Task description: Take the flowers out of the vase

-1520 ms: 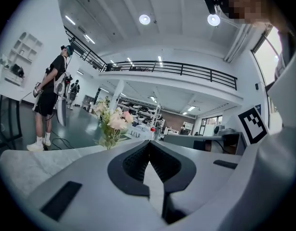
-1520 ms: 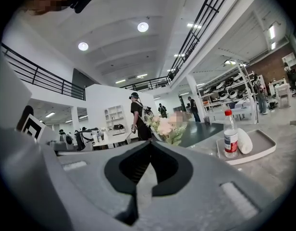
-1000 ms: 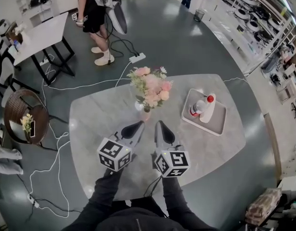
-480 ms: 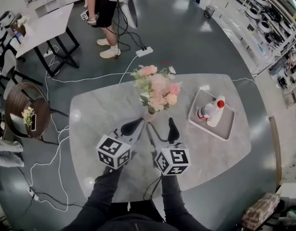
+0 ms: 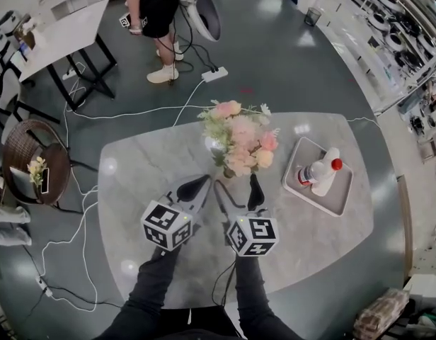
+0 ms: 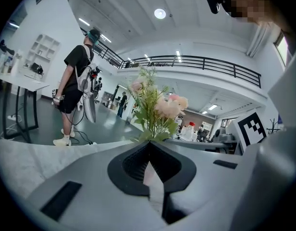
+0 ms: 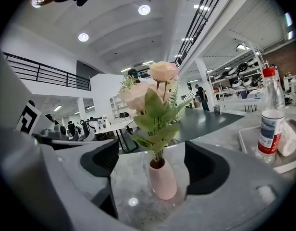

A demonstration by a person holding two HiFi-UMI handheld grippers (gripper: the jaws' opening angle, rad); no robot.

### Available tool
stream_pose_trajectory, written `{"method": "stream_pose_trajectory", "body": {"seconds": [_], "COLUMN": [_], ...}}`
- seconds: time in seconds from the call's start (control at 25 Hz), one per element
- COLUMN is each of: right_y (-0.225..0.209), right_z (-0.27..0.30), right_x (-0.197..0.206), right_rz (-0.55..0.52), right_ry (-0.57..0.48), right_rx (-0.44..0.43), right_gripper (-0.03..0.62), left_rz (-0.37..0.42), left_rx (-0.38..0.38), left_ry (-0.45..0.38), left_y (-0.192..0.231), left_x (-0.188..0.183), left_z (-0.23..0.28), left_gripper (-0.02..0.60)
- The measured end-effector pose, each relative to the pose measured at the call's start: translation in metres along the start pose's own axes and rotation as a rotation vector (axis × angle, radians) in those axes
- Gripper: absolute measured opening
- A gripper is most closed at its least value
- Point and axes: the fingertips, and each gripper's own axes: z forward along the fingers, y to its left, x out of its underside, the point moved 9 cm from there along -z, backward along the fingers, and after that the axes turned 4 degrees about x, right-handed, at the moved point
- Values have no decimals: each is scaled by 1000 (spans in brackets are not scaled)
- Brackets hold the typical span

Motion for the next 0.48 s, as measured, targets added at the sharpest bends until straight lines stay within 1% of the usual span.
{"method": "stream_pose_trajectory", "body": {"seconds": [0.48], "right_y": [-10], "right_z": [41], "right_x": [9], "right_rz": [-17], "right_ry": [1], "right_rx": [14], "right_gripper": [430], "left_rz": [1], "left_rx": [5], "left_ry": [4], "left_y": [33], "left_x": [5], "left_z": [28], "left_gripper": [1]}}
